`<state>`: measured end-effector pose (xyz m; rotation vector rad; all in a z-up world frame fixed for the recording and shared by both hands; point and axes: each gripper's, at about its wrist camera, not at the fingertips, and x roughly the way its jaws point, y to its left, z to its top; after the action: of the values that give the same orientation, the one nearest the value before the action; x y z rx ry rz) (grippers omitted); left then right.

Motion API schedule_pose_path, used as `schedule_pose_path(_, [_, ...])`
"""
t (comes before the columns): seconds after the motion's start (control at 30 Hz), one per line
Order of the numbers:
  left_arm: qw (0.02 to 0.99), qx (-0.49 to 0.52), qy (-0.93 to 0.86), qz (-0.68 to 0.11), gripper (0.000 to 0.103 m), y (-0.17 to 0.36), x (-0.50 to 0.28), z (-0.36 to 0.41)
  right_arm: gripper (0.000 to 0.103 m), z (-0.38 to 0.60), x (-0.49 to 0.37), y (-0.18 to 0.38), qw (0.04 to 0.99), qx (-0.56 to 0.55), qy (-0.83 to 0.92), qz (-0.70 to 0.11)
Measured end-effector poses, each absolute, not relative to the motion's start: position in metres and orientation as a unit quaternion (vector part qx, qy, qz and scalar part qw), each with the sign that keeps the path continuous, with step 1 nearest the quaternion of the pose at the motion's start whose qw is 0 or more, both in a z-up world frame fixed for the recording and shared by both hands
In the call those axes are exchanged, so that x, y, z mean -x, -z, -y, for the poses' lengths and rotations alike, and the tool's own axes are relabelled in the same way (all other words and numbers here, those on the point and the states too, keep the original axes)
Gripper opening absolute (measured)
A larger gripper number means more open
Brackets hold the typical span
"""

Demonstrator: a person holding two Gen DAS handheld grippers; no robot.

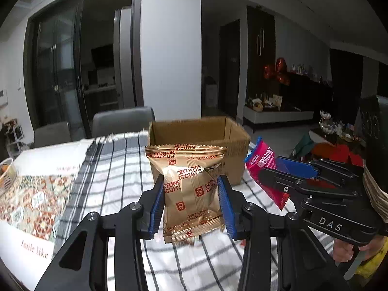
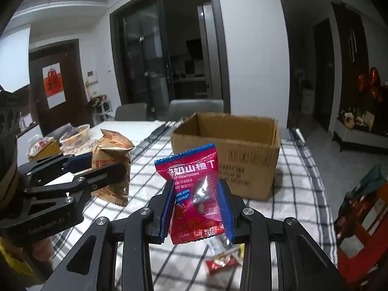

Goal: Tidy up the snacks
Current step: 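Carry both packets over the box and open both tools to drop them inside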

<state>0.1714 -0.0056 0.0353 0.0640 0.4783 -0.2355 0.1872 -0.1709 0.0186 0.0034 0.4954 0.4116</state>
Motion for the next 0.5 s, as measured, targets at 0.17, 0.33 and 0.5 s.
schedule_pose_path(0.17, [0.971,-0.043,0.115,-0.207,0.041,-0.057,-0.178,0.006,0.036,0.175,-0.194,-0.039,0.956,-0.015,-0.191,-0.221])
schedule_pose_path(0.33, [0.975,-0.064,0.11,-0.181,0.041,-0.076,-0.187,0.006,0.036,0.177,-0.205,-0.054,0.959,-0.019,-0.187,-0.211])
schedule_pose_path(0.5, [0.976,-0.074,0.116,-0.167,0.041,-0.091,-0.205,0.008,0.036,0.179,-0.221,-0.065,0.962,-0.018,-0.184,-0.204])
